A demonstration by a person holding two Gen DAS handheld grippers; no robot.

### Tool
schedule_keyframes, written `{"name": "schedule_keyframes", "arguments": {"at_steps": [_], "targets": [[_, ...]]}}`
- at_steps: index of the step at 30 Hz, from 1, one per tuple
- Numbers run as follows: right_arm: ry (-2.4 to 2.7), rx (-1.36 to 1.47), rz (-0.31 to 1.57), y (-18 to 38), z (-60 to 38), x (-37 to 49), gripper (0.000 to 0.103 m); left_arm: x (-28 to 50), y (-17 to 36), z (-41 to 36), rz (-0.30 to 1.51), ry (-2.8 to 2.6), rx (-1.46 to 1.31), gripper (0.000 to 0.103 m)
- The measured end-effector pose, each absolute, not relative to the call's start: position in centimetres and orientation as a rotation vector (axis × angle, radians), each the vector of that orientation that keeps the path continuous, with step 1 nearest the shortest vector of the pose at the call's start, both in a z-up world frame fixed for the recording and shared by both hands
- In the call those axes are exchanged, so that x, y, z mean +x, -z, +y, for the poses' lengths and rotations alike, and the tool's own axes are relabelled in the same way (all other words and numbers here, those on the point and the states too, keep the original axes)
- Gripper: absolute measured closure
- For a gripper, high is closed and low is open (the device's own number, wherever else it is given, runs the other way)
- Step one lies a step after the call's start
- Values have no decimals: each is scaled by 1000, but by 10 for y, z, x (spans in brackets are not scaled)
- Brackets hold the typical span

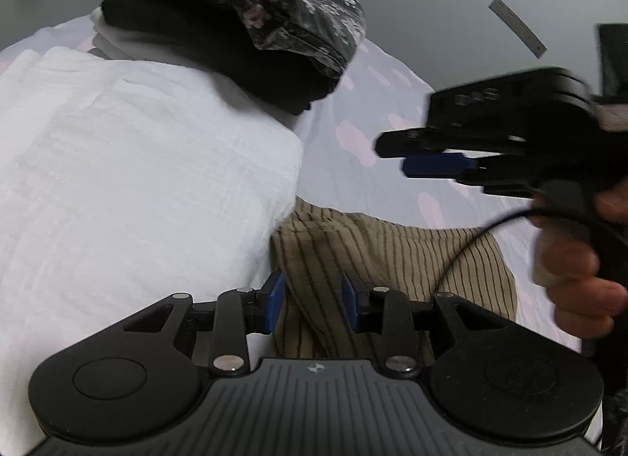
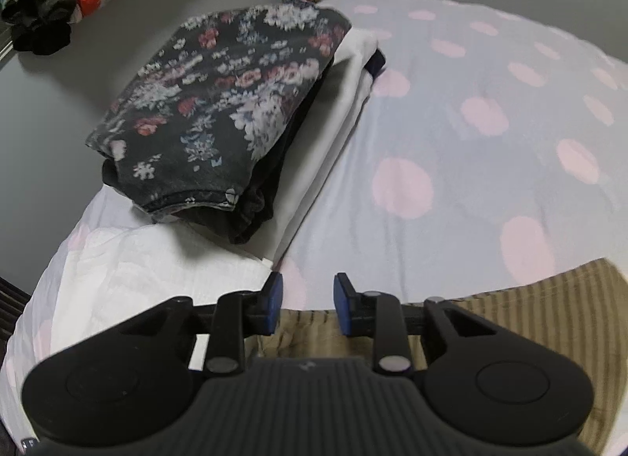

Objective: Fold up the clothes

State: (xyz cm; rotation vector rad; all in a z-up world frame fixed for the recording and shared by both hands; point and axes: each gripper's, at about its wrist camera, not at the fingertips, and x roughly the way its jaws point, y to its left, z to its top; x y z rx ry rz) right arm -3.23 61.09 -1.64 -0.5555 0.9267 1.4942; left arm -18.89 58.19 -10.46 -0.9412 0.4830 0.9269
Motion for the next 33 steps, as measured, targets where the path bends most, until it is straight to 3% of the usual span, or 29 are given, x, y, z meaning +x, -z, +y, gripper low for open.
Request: {"name": "schedule_keyframes", "arguments": {"at_steps": [8, 20, 26, 33], "targets": [[-1448, -559, 868, 4, 511, -12, 71, -181, 112, 582, 528, -890, -973, 67], [-1398, -655, 888, 46, 352, -55, 71, -170, 100, 566, 640, -910, -862, 67], [-1402, -671, 930, 69, 317, -83, 72, -169, 104, 569, 637, -908, -872, 59], [-1334, -678, 1011, 97, 318, -84, 72, -183, 115, 587, 558, -898, -1000, 59]]}}
